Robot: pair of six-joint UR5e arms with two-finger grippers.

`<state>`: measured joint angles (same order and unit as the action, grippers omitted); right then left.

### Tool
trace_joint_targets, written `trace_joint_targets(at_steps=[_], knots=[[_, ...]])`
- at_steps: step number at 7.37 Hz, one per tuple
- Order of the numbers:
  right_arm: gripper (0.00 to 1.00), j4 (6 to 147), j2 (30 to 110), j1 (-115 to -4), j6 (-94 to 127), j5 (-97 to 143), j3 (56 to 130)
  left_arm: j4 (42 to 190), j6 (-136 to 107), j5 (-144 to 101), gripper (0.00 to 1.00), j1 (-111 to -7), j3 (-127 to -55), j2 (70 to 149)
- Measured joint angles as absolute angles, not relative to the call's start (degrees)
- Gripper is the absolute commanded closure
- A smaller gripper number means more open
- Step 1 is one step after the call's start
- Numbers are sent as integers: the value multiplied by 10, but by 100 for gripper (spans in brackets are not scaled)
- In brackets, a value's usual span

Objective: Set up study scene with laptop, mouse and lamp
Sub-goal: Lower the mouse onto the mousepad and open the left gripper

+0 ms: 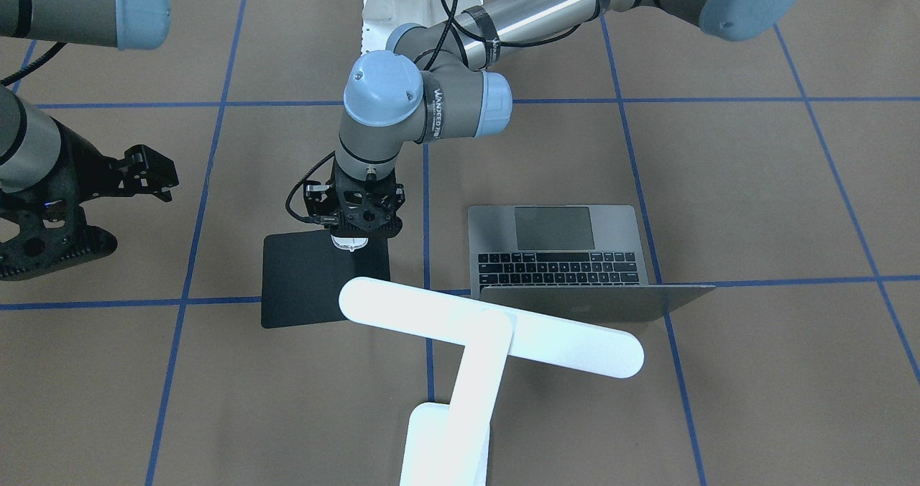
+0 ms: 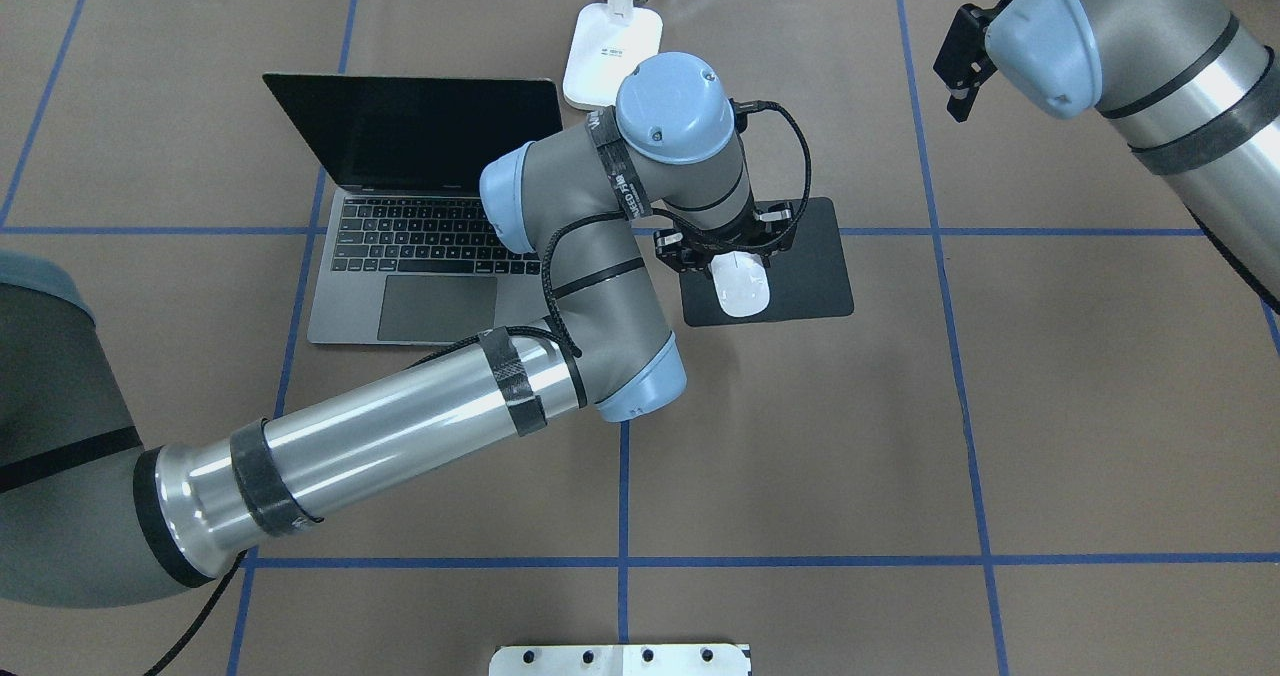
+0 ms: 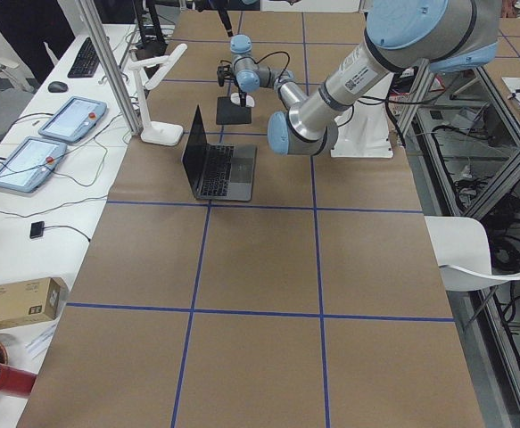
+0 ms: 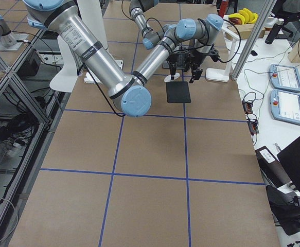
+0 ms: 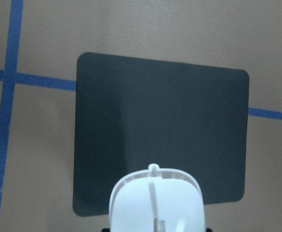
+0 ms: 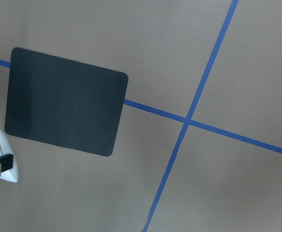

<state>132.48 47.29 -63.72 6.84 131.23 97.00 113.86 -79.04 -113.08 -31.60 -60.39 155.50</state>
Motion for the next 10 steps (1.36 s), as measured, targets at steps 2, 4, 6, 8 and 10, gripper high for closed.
trace_joint_targets(at_steps=[2, 4, 6, 8, 10], knots=[[0, 1322, 473, -640, 70, 1312, 973, 1151, -789, -1088, 39, -306, -576, 1575], [0, 1320, 474, -644, 71, 1311, 973, 1165, -780, -1060, 40, -302, -558, 1582], [0, 1320, 476, -646, 72, 1311, 974, 1171, -767, -1034, 41, -302, -545, 1586], [0, 1318, 478, -648, 72, 1311, 975, 1174, -760, -1027, 41, -303, -541, 1587], [0, 1317, 482, -649, 72, 1311, 982, 1174, -753, -1014, 41, -303, -537, 1587]])
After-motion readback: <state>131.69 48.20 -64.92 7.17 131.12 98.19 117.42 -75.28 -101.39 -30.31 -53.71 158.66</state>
